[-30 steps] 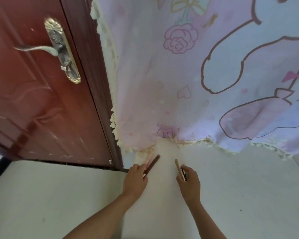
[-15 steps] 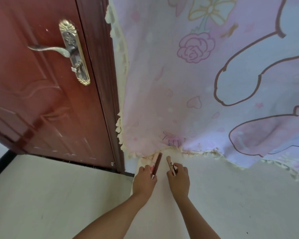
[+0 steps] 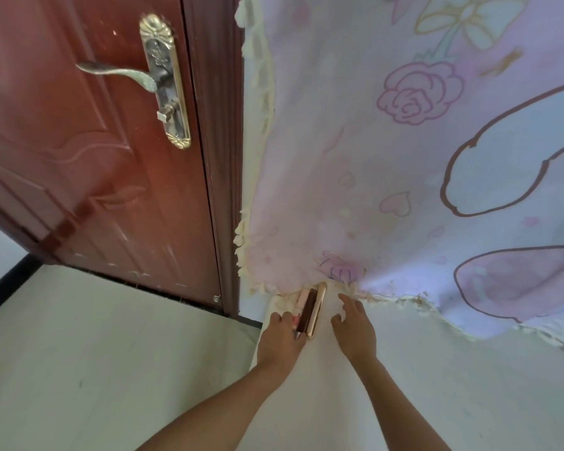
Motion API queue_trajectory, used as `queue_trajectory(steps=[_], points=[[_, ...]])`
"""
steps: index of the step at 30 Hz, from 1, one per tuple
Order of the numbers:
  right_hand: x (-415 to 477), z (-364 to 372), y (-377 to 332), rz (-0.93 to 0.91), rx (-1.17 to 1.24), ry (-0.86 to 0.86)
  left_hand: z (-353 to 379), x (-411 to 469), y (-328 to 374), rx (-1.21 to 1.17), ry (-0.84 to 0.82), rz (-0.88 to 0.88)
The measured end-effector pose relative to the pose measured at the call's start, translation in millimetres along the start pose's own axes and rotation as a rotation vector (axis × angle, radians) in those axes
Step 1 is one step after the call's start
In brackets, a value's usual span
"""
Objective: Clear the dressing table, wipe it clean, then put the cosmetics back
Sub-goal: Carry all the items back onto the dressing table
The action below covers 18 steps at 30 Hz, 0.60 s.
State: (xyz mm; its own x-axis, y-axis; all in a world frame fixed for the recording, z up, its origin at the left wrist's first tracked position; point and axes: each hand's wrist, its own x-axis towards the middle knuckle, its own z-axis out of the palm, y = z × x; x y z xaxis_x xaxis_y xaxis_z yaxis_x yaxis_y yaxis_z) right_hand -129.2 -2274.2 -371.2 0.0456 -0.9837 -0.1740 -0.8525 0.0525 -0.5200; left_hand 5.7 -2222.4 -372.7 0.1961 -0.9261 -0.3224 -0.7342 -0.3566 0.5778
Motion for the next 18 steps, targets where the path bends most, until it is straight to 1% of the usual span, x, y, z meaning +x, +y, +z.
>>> queue_trajectory(steps=[3, 5, 7, 10, 12, 14, 18], points=[[2, -1, 4, -0.215, -0.287, -0.117, 1, 0, -1, 0.029, 0.018, 0.008], [0, 2, 4, -0.299, -0.371, -0.146, 1, -1, -1, 0.080, 0.047, 0.017], [-2, 5, 3, -0.315, -0.363, -0.130, 1, 0, -3, 0.166, 0.078, 0.046], [-7, 8, 8, -0.329, -0.318, -0.030, -1, 1, -6, 0.310, 0.104, 0.134], [-12, 6, 8, -0.306, -0.307, -0.032, -3, 4, -9, 0.369, 0.102, 0.176], [-15, 5, 12, -0.309, -0.288, -0.032, -3, 7, -13, 0.377, 0.083, 0.206], [-22, -1, 16, -0.346, -0.315, 0.064, -7, 9, -18, 0.365, 0.083, 0.265]])
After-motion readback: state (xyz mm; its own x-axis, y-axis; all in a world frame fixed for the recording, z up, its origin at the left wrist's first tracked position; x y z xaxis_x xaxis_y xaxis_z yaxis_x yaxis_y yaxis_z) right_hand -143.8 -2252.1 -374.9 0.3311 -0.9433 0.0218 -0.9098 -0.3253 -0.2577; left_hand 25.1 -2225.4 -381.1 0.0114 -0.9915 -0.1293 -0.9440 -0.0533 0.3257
